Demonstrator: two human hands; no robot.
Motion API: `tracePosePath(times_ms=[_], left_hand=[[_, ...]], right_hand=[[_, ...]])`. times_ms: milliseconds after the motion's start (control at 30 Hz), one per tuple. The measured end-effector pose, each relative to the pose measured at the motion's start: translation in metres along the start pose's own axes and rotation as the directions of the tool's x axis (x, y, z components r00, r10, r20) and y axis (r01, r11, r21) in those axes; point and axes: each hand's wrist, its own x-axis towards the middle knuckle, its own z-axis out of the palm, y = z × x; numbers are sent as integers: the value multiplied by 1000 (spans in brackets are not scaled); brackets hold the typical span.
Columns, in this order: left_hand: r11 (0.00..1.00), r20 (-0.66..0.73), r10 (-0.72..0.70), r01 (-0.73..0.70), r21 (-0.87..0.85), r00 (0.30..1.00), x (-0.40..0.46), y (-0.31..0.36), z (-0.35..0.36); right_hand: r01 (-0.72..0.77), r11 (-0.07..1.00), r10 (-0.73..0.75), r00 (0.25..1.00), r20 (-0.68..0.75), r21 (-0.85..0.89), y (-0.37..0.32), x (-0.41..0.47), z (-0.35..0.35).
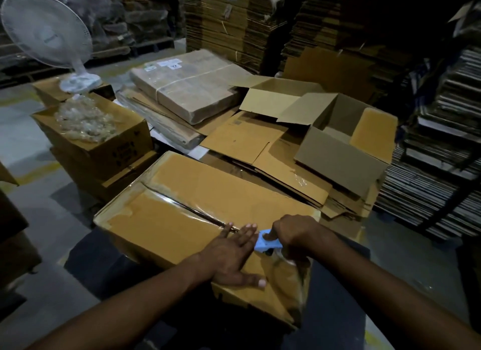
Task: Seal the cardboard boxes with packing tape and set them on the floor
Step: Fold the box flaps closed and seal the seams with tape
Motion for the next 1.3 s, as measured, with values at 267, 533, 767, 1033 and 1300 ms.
tracePosePath(times_ms=[267,533,767,1033,1300], left_hand=[[998,13,-34,33,61,999,-4,1,-1],[995,-49,40,-35,98,998,4,40,0],[999,-25,19,-18,35,1000,19,69,11],[993,-51,-13,19,118,999,16,81,4],[990,-88,-121,126,61,989,36,147,21]], right_hand=[[14,998,-7,994,112,-61,25,-27,0],[31,993,-21,996,90,-110,33,-35,14],[4,994,14,987,161,-110,33,-41,13],[3,1000,0,995,97,-30,77,-86,29],[14,996,-4,993,121,-84,87,-98,45]])
